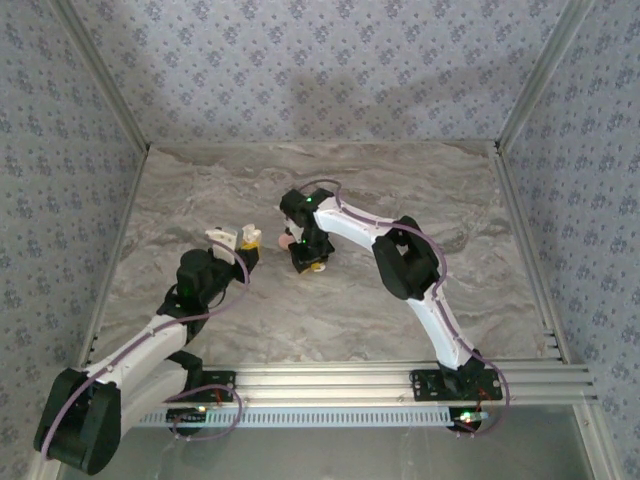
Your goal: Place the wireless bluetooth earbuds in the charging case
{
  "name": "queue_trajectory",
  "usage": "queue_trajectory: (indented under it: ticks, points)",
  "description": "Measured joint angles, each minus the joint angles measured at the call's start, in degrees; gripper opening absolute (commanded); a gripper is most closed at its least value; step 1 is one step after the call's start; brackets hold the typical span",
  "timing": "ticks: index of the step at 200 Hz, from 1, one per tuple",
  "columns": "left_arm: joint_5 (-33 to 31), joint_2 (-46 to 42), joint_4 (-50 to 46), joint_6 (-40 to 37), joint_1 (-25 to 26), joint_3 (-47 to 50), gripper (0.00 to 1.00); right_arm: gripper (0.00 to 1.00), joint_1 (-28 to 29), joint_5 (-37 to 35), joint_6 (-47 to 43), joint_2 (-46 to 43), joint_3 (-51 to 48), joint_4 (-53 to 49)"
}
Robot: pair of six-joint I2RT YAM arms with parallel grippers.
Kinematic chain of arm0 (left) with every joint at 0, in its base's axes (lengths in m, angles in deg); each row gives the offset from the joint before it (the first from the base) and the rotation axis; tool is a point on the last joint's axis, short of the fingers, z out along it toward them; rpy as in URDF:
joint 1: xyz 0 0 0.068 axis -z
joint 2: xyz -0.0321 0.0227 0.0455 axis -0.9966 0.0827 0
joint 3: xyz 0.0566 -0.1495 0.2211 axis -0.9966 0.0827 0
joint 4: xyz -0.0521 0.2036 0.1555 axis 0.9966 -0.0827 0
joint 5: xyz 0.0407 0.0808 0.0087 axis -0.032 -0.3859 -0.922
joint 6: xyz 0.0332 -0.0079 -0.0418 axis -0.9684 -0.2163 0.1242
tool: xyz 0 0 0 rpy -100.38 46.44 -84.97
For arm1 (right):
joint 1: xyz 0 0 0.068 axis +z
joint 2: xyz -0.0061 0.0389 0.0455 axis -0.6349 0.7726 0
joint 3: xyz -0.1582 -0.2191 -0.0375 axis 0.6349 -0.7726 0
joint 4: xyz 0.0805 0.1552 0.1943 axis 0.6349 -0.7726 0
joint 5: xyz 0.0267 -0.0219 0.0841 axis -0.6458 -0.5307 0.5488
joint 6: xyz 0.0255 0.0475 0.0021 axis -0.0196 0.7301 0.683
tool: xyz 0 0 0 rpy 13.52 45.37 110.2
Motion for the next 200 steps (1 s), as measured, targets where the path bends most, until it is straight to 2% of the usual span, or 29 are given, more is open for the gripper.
queue_trajectory:
  ticks: [84, 141, 172, 200]
  points:
    - [0.0, -0.02, -0.04, 0.02, 0.0, 0.0, 0.13, 0.28, 0.2, -0.7, -0.13, -2.64, -4.63, -0.31]
    - [0.0, -0.07, -0.59, 0.0, 0.0, 0.0, 0.13, 0.36, -0.44, -0.72, 2.6, -7.3, -5.46, -1.53]
    - [0.0, -0.13, -0.61, 0.0, 0.0, 0.0, 0.13, 0.41, -3.28, -0.74, 5.9, -11.45, -7.76, -1.27]
    - [0.0, -0.22, -0.63, 0.0, 0.0, 0.0, 0.13, 0.43, -5.68, -0.7, 7.82, -11.34, -8.44, -0.9]
